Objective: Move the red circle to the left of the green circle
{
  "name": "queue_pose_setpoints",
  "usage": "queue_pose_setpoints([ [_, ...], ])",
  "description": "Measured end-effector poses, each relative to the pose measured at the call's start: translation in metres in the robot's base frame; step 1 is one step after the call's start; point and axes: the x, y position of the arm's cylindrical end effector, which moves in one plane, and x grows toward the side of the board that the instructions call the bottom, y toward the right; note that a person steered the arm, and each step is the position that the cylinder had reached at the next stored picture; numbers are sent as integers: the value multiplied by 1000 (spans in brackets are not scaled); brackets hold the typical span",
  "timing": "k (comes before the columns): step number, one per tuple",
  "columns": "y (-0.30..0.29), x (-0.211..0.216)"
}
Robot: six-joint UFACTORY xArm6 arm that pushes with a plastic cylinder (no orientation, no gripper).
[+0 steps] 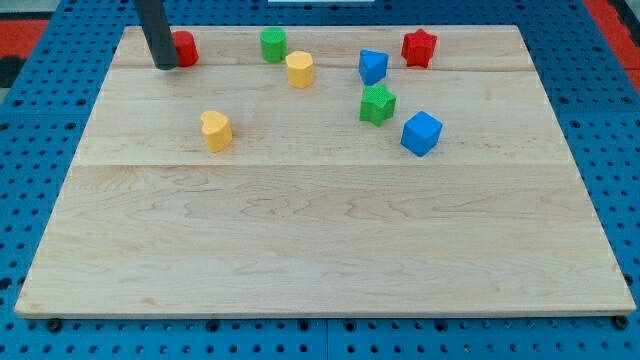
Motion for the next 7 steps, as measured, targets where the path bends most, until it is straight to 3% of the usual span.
queue_pose_setpoints([
  [3,4,0],
  [5,59,16],
  [6,126,19],
  [7,129,19],
])
